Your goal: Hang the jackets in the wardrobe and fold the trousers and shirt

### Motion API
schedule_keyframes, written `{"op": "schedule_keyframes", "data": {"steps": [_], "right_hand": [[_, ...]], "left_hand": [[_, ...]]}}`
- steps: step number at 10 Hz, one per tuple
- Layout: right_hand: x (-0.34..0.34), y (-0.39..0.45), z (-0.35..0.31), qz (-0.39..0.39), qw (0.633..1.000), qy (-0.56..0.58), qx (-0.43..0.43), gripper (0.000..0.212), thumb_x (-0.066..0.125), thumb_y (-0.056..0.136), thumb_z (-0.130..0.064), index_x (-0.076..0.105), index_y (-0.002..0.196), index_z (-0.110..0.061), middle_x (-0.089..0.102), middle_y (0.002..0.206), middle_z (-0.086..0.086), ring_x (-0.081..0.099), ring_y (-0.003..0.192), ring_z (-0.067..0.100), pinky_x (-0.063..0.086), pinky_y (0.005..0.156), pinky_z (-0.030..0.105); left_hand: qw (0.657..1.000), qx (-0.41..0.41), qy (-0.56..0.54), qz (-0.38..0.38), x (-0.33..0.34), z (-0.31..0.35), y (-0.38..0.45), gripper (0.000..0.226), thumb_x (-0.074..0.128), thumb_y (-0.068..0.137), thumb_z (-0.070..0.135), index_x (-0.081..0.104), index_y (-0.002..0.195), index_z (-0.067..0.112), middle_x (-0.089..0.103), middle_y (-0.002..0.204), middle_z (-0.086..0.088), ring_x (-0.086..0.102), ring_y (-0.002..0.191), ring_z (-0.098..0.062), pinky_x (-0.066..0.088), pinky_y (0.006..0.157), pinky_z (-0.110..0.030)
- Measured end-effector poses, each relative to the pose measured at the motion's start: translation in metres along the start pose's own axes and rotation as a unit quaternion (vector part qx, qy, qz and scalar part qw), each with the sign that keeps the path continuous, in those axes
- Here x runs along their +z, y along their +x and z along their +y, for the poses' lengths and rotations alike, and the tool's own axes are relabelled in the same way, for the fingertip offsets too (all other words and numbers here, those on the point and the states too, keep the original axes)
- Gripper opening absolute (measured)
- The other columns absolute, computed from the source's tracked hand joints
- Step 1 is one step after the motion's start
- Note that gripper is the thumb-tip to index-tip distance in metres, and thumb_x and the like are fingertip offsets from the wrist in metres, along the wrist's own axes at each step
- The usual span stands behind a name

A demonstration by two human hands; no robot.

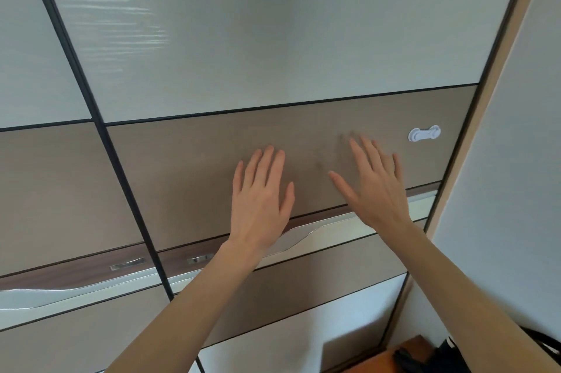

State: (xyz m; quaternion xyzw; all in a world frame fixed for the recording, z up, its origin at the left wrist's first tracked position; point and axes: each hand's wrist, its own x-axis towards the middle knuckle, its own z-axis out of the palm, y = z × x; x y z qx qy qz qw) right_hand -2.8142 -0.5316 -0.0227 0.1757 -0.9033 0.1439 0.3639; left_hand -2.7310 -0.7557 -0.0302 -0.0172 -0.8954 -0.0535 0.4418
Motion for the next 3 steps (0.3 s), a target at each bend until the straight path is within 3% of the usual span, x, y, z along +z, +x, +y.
{"op": "schedule_keyframes", "data": {"steps": [1, 3], "right_hand": [[-0.029, -0.024, -0.019, -0.005, 1.0, -0.021, 0.008, 0.077, 0.033, 0.101, -0.071, 0.043, 0.157, -0.019, 0.046, 0.161, 0.002, 0.035, 0.153, 0.026, 0.021, 0.126, 0.052], [-0.076, -0.072, -0.065, -0.019, 0.998, -0.057, 0.015, 0.069, 0.036, 0.102, -0.069, 0.056, 0.147, -0.021, 0.059, 0.149, -0.001, 0.047, 0.145, 0.025, 0.024, 0.124, 0.047]], "left_hand": [[1.0, -0.003, -0.022, -0.01, -0.022, -0.005, -0.016, 0.052, 0.051, 0.105, 0.034, 0.05, 0.151, 0.01, 0.053, 0.154, -0.008, 0.045, 0.146, -0.029, 0.03, 0.123, -0.051], [0.998, -0.005, -0.051, -0.029, -0.065, -0.021, -0.056, 0.049, 0.046, 0.103, 0.037, 0.06, 0.14, 0.009, 0.064, 0.14, -0.008, 0.056, 0.133, -0.03, 0.038, 0.117, -0.048]]}}
